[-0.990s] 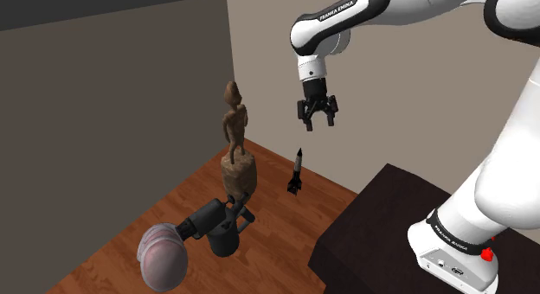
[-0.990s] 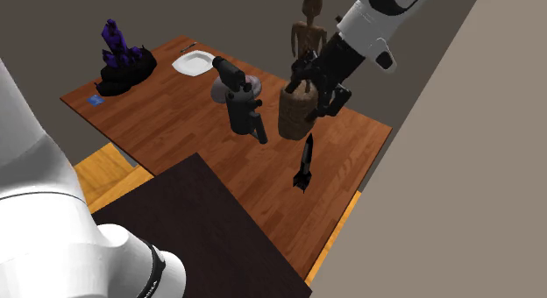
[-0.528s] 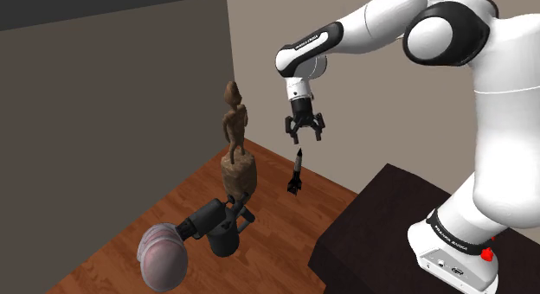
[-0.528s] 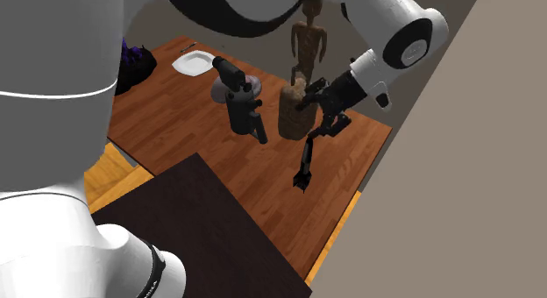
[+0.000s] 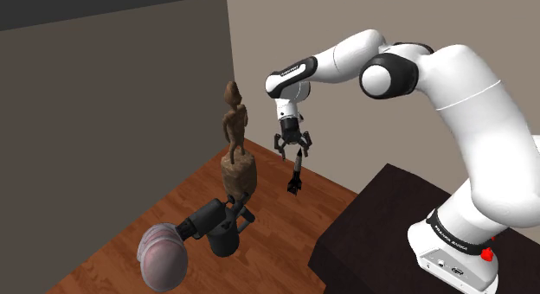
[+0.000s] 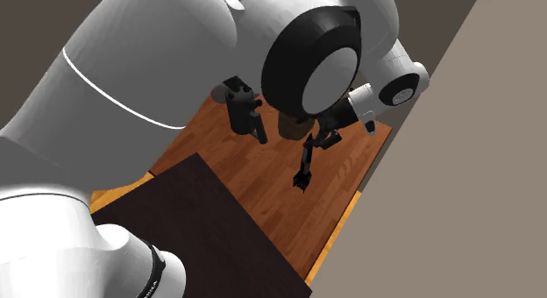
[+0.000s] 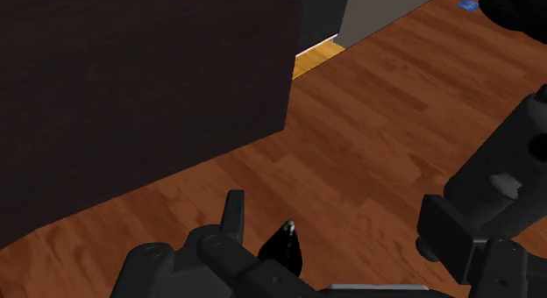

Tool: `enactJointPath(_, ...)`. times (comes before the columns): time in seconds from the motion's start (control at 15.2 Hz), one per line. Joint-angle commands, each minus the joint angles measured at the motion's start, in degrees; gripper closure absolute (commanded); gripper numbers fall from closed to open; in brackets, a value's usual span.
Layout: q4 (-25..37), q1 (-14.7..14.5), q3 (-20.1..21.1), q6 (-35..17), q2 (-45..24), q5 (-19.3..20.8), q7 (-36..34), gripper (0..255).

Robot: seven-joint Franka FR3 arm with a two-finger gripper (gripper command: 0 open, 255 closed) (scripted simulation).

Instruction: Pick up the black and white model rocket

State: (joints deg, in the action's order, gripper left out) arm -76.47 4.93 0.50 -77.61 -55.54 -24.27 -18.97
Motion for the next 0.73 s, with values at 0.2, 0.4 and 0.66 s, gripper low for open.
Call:
enactJointPath(0.2, 11.1, 3.4, -1.6, 3.9, -14.0, -4.1, -3.7, 0)
enactJointPath(0.4, 13.4, 2.6, -2.8, 3.9, -16.5, -5.0, -3.1, 0)
enactJointPath(0.66, 16.5, 1.8, -4.2, 4.2, -19.7, -6.3, -2.6, 0)
